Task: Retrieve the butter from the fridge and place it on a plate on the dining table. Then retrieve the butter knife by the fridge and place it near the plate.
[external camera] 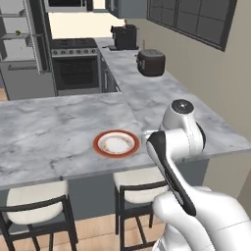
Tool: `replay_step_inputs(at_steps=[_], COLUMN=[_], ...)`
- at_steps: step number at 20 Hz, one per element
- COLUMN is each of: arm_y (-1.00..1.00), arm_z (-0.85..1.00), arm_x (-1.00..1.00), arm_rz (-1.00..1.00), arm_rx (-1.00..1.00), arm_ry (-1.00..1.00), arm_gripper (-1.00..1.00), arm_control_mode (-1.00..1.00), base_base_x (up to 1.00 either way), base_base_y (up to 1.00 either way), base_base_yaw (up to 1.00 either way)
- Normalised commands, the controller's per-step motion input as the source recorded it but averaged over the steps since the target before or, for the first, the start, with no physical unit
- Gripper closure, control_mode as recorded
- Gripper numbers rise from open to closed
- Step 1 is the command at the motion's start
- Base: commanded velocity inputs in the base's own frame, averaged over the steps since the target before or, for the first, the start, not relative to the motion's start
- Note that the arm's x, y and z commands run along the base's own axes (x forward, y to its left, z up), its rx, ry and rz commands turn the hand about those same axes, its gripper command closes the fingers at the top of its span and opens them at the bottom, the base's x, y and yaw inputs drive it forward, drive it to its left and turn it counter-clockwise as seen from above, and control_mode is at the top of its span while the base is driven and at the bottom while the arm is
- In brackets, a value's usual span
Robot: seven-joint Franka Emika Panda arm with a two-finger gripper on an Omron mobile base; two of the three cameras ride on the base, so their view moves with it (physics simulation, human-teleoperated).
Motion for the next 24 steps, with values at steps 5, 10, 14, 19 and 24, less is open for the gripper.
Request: replay_step_inputs(at_steps=[5,10,14,19,24], arm_y=[0.00,0.00,0.00,0.00,-0.01], arm_z=[0.00,0.00,0.00,0.00,0.00], arm_x=[0.00,0.00,0.00,0.13,0.59], arm_rz=[0.00,0.00,0.00,-0.01,0.00], arm_rx=[0.00,0.00,0.00,0.00,0.00], arm_ry=[0.00,0.00,0.00,0.01,0.06], arm_gripper=[1.00,1.00,1.00,1.00,1.00], arm_control_mode=[1.00,1.00,1.00,-1.00,-1.00], base_base_x=[0.28,0.28,0.28,0.03,0.00], base_base_y=[0.66,0.50,0.23,0.01,0.00], base_base_yaw=[0.00,0.00,0.00,0.00,0.00])
